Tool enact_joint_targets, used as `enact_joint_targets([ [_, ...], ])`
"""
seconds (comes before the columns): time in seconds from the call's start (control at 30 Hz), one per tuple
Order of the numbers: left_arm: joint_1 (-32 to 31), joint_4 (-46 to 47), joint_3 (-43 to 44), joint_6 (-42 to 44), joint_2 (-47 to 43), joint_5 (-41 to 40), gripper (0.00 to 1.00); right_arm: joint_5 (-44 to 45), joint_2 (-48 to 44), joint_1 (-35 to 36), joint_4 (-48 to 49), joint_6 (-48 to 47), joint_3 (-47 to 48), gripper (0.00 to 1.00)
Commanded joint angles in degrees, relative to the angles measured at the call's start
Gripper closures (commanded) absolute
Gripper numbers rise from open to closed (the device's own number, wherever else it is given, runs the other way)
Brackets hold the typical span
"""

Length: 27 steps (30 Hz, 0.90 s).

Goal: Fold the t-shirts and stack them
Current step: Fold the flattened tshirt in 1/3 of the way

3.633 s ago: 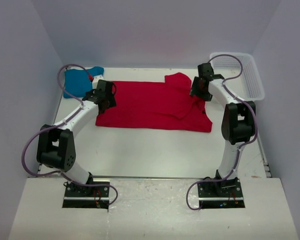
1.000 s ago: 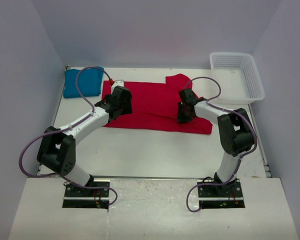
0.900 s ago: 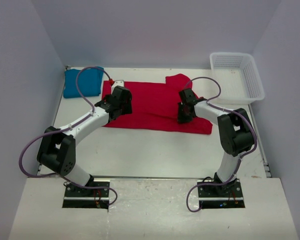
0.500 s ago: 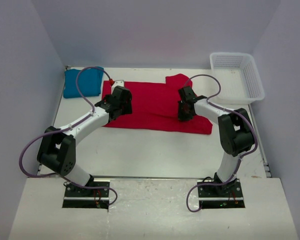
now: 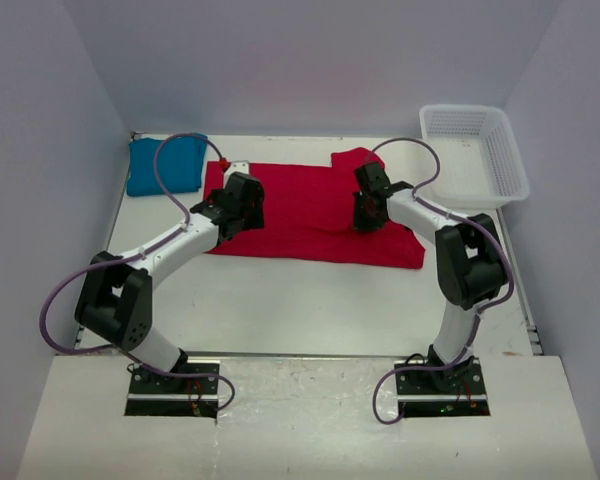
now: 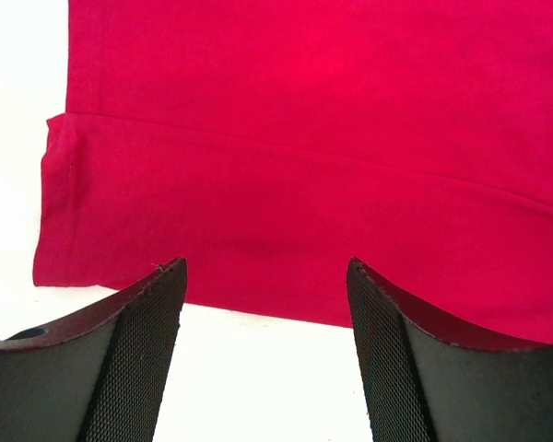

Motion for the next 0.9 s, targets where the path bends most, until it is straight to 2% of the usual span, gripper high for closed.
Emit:
enact_joint_targets([
  [0.0,-0.05,2.36,-0.16,0.83,0.66,-0.70,0.28,1.46,3.33,0.24,-0.75,-2.53,6.54,1.00],
  [0.1,-0.05,2.62,-0.25,0.83,1.28,-0.70,0.28,2.17,9.39,0.15,-1.10,-4.91,16.46,1.00],
  [0.13,-0.05,2.88,-0.25,0.74,1.54,-0.53,0.28,0.86,11.41,-0.02,-2.50,-5.69,23.71,0.94],
  [0.2,-0.05,2.36,0.19,0.83,2.24,0.43,0.28,-1.16,17.37,-0.02,-5.84,-6.23,31.74,0.85],
  [0.23,-0.05,1.57,0.36,0.83,2.33,0.96,0.28,-1.61,18.63,-0.02,-8.12,-6.14,37.17,0.53],
  [0.27,-0.05,1.30,0.54,0.92,2.07,1.32,0.28,-1.09,19.33,-0.02,-9.18,-6.05,38.88,0.41],
  [0.33,-0.22,1.39,0.19,0.74,1.11,1.49,0.28,1.28,16.98,-0.02,-7.37,-5.00,36.64,0.34],
  [0.37,-0.22,1.82,-0.68,0.83,-0.12,1.58,0.28,1.99,15.05,-0.02,-6.04,-4.04,34.35,0.26],
  [0.4,-0.22,2.79,-1.04,1.00,-0.74,2.19,0.28,3.04,11.12,-0.02,-5.25,-3.77,32.24,0.23],
  [0.47,-0.31,3.76,-1.65,1.27,-2.06,3.60,0.29,6.29,7.14,-0.02,-5.76,-2.55,25.83,0.21],
  [0.53,-0.31,6.30,-2.09,2.06,-2.50,9.29,0.30,10.33,0.99,-0.02,-6.82,-1.14,18.27,0.20],
  [0.57,-0.40,7.36,-2.36,2.23,-2.50,11.93,0.38,11.30,-1.12,-0.11,-6.82,-0.17,15.29,0.20],
  [0.63,-0.75,11.47,-2.36,2.33,-1.89,21.50,0.47,12.62,-6.38,-0.63,-7.78,1.06,8.79,0.20],
  [0.67,-1.01,13.32,-2.53,2.06,-0.84,28.32,0.56,13.24,-7.98,-0.90,-8.05,2.11,6.84,0.20],
  [0.7,-2.23,16.21,-2.53,1.80,-0.05,30.56,0.60,13.59,-9.39,-1.60,-8.49,2.64,3.60,0.20],
  [0.73,-2.94,17.11,-1.84,1.36,1.79,31.98,0.70,13.77,-11.92,-1.78,-9.10,3.08,2.26,0.20],
  [0.8,-4.79,17.91,-0.70,1.18,3.82,32.09,0.82,12.90,-13.87,-1.87,-8.84,3.53,-0.38,0.24],
  [0.87,-7.25,17.91,1.33,1.36,6.98,30.68,1.00,12.89,-15.72,-2.05,-8.23,3.26,-3.89,0.33],
])
